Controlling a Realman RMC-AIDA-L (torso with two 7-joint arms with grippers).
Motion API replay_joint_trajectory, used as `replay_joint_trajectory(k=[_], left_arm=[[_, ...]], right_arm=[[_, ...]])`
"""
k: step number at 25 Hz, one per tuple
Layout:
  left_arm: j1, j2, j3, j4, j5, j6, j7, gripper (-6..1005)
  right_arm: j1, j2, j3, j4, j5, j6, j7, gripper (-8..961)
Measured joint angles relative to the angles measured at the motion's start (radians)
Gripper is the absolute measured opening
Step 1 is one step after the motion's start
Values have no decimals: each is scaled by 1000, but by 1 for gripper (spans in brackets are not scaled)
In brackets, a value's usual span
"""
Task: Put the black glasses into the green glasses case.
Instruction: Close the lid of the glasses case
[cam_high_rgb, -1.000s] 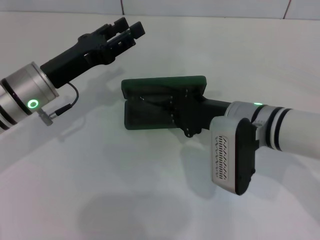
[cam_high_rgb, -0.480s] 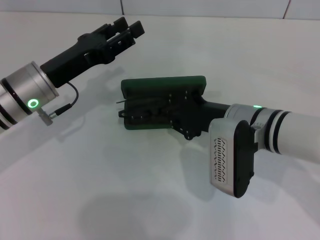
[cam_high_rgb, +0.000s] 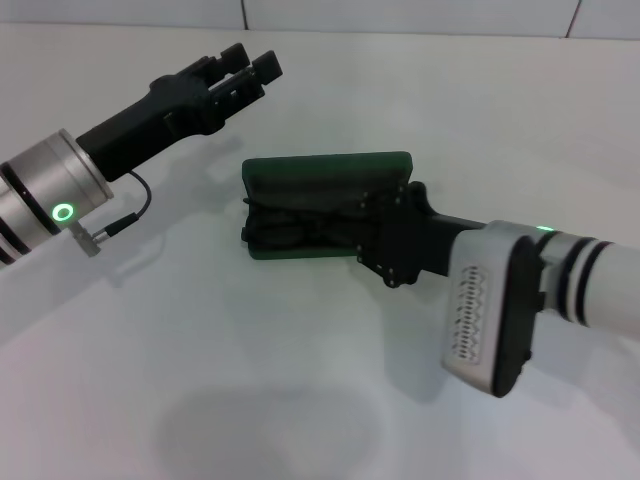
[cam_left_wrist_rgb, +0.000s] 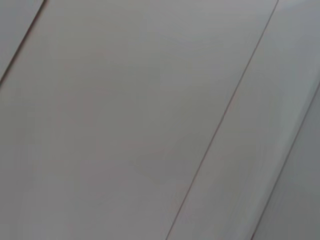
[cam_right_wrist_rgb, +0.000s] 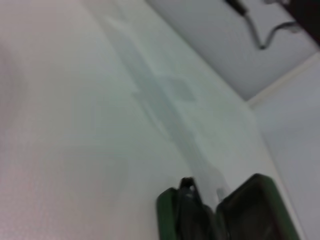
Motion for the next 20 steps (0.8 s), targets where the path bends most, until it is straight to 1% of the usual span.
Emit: replay_joint_trajectory(k=[2, 5, 8, 9, 11, 13, 15, 17, 19, 20], left_arm=[[3, 3, 4, 4, 11, -6, 0, 650], [6, 22, 5, 9, 45, -1, -10, 650], [13, 64, 9, 37, 117, 23, -49, 651], [19, 71, 10, 54, 150, 26, -66, 651], [42, 84, 12, 125, 266, 26, -128, 651], [63, 85, 12, 174, 348, 25, -174, 651], [84, 83, 10, 210, 399, 23, -202, 651], [103, 81, 6, 227, 415, 14, -206, 651], [118, 80, 5, 232, 417, -17, -203, 651], [123, 79, 6, 230, 424, -53, -202, 651]], right_arm=[[-39, 0, 54, -17, 0, -81, 9, 307], [-75, -5, 180, -8, -1, -285, 75, 308], [-81, -10, 372, 62, -8, -524, 161, 308], [-75, -10, 454, 113, -8, -619, 179, 308], [-62, -7, 586, 196, -4, -754, 193, 308], [-57, -3, 687, 254, 2, -841, 194, 308], [-57, -2, 771, 300, 19, -915, 194, 308], [-61, -2, 818, 327, 45, -959, 189, 309], [-68, -4, 855, 343, 65, -991, 185, 309], [-70, -4, 871, 349, 70, -1002, 185, 309]])
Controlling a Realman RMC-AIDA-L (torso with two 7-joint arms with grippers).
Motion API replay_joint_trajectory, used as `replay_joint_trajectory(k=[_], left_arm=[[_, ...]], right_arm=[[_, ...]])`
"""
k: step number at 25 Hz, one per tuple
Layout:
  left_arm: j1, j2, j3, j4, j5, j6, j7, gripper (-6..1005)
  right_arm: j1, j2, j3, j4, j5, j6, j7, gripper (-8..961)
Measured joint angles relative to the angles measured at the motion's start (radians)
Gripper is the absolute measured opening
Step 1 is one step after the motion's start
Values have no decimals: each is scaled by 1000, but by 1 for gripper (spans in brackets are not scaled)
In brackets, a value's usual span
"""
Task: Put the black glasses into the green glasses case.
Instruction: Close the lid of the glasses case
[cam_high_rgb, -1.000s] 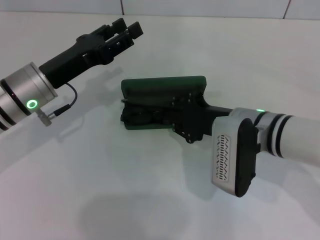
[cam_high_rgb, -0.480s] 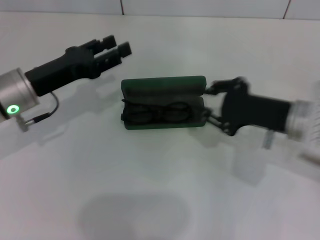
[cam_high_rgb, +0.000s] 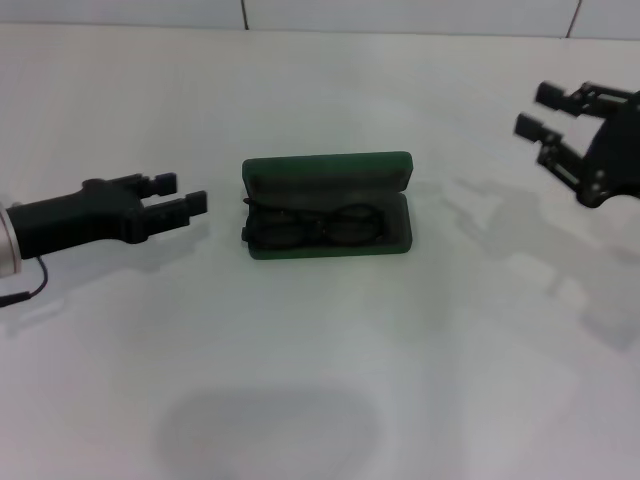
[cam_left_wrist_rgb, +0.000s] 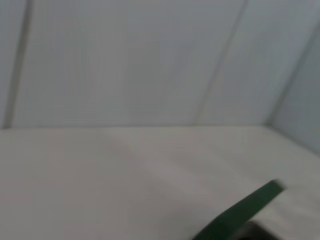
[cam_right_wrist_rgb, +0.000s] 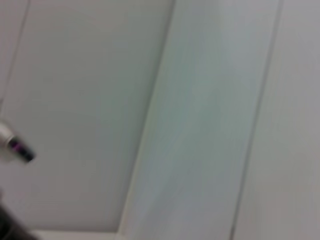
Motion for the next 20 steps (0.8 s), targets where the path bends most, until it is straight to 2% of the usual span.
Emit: replay_joint_trajectory(k=[4, 12, 20], left_arm=[[-5, -12, 3, -13, 50, -87, 0, 651], [-55, -56, 3, -13, 152, -141, -7, 651], [-65, -64, 3, -13, 157, -155, -1, 651]], right_arm=[[2, 2, 59, 32, 9, -39, -2, 309], [10, 1, 65, 47, 17, -52, -12, 310], [7, 2, 60, 48, 17, -58, -19, 310]])
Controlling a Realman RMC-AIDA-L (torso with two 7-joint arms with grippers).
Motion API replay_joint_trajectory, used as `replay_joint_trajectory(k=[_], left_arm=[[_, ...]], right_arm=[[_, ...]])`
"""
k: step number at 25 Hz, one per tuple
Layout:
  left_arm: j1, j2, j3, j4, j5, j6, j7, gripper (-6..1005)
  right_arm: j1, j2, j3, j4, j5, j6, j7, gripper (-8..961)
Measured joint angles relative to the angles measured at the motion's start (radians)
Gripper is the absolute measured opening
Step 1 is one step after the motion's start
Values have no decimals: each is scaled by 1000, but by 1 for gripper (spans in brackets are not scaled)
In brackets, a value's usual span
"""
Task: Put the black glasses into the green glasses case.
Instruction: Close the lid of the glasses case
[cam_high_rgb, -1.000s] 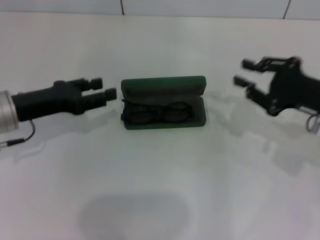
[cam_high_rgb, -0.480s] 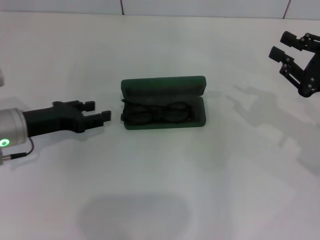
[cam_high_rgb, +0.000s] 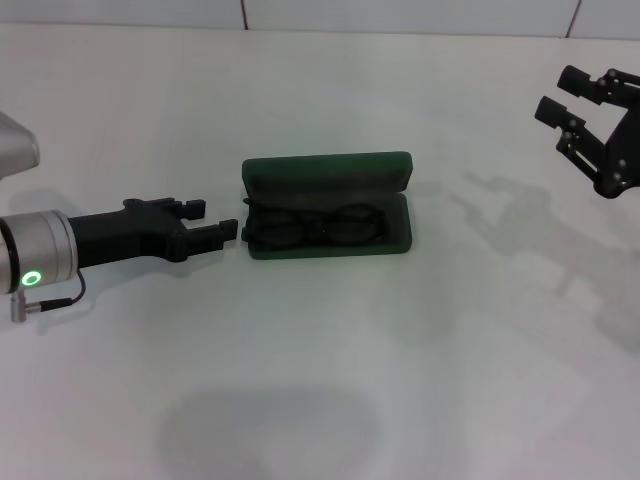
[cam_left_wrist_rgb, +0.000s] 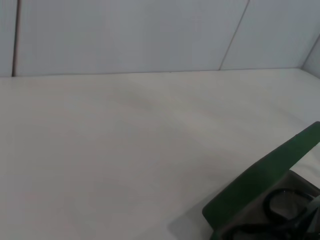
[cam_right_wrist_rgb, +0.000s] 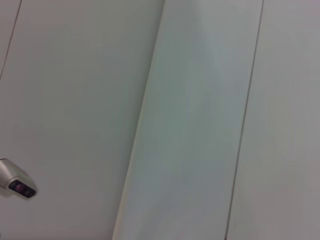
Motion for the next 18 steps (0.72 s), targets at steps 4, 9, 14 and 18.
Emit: replay_joint_trajectory(k=[4, 9, 14, 18], left_arm=[[0, 0, 0, 0, 0, -3, 0, 651], [-8, -7, 0, 0, 1, -3, 0, 651], [-19, -13, 7, 0, 2, -3, 0, 651], [-23, -17, 29, 0, 3, -3, 0, 651]], right_arm=[[-2, 0, -2, 7, 0, -11, -19, 311], [-3, 0, -2, 8, 0, -15, -23, 311], [-3, 0, -2, 11, 0, -18, -23, 311], [-1, 0, -2, 20, 0, -20, -24, 312]])
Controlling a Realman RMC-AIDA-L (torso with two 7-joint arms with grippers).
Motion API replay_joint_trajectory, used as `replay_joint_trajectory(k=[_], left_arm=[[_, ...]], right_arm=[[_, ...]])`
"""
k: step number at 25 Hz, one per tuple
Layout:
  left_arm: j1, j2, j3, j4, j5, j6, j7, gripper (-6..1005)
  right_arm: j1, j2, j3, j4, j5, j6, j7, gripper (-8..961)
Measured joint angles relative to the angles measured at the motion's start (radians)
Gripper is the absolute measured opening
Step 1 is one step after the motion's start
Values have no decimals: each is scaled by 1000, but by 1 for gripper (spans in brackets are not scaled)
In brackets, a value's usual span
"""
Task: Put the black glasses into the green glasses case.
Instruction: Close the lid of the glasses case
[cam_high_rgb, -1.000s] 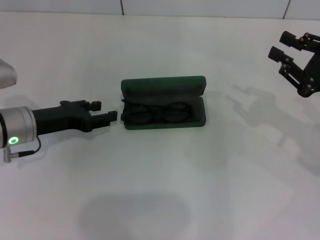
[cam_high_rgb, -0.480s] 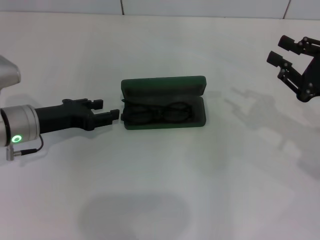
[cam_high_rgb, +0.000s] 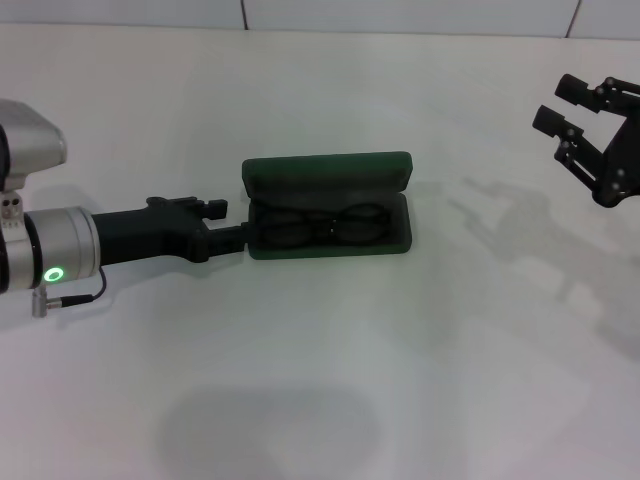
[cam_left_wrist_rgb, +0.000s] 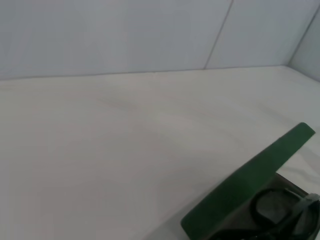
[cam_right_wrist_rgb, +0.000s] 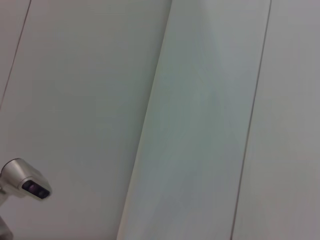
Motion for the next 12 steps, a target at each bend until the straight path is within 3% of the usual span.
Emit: replay_joint_trajectory(k=[12], left_arm=[[-8, -2, 3, 2, -23, 8, 0, 651]], right_arm=[[-4, 2, 3, 24, 2, -40, -18, 313]])
